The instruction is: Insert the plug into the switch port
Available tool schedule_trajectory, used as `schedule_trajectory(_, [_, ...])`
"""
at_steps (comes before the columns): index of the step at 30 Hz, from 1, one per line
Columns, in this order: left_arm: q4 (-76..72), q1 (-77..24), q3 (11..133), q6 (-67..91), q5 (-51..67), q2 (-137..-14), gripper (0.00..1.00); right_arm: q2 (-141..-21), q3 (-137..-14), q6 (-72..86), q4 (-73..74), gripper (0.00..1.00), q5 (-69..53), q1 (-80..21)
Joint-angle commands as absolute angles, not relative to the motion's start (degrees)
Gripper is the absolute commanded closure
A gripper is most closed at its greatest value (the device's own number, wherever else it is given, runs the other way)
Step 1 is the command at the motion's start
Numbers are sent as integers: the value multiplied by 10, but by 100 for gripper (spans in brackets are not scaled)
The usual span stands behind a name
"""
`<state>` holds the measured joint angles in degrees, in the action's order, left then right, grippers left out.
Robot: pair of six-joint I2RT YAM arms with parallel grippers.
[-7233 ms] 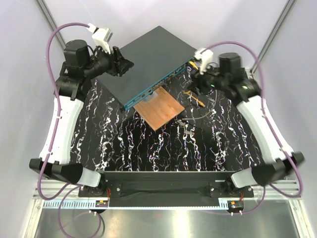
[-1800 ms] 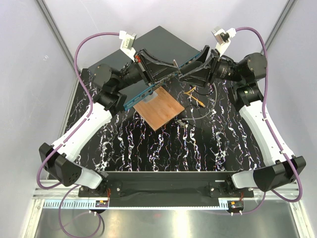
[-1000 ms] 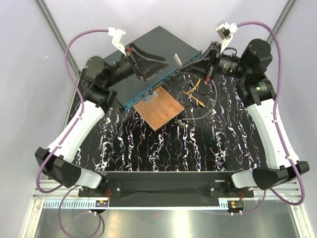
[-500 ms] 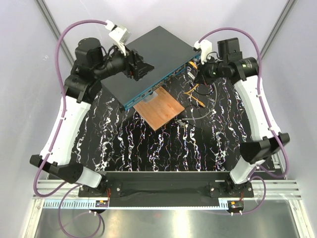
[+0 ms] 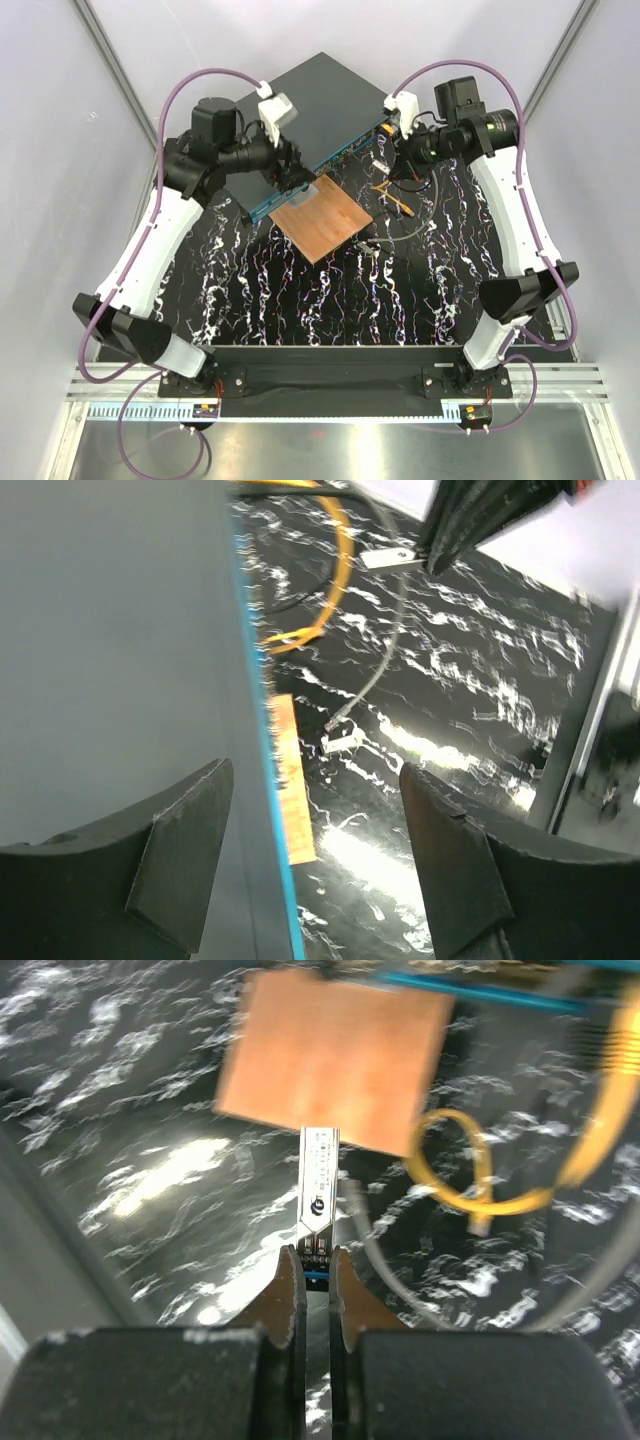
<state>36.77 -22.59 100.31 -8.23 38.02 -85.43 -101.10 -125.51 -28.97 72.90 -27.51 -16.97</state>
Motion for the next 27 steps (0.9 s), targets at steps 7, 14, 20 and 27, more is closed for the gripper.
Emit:
schedule_trajectory(7, [324,-347,861,-526,370,-718,22,-940,-1222,-327,821,100,-530,-181])
schedule_trajectory(14, [291,-431,826,-618,279,-713,26,-940,-1195,-366,873,100,-562,-214])
schedule_trajectory(20, [271,-460,809,-657,235,-722,34,-940,-1189,-372,882,100,-563,-231])
schedule_trajectory(27, [235,-469,803,-657,202,-730,42,-941,-1173,-372,883,100,-559,-247])
